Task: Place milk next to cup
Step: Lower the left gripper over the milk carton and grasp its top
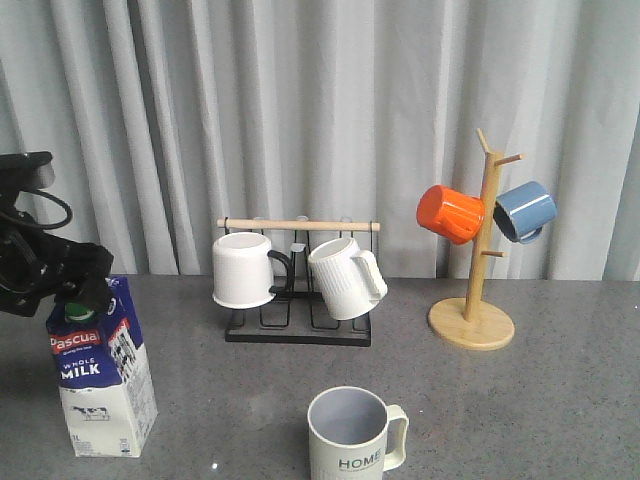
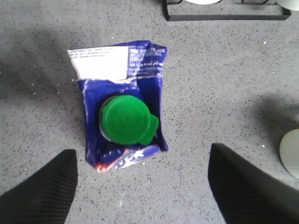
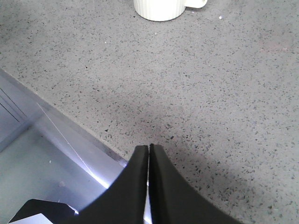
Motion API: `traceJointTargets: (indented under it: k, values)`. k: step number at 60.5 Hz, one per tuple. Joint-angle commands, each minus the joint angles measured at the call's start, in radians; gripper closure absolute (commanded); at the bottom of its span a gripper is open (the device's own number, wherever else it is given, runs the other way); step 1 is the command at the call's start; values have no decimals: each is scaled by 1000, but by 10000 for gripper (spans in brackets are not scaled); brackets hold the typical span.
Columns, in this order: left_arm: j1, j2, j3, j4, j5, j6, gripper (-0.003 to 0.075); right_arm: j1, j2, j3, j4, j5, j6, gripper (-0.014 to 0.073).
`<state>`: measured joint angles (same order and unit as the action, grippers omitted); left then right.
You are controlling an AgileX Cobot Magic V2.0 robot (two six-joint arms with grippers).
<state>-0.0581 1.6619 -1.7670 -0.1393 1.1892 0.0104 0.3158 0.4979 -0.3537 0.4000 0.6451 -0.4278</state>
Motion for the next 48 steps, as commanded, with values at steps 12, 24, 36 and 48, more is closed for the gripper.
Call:
traceJointTargets:
  k: [12, 24, 36, 48]
  values:
    - [-4, 11, -29, -16, -98, -1, 179, 0, 3, -28, 14, -50, 1, 600]
    - [-4, 61, -29, -8, -125, 0, 179, 0, 3, -28, 14, -51, 1, 599]
    - [-4, 113, -29, -9, -121, 0, 183, 0, 3, -28, 14, -51, 1, 599]
    - [-4, 128, -29, -10, -93, 0, 265, 0, 3, -28, 14, -51, 1, 599]
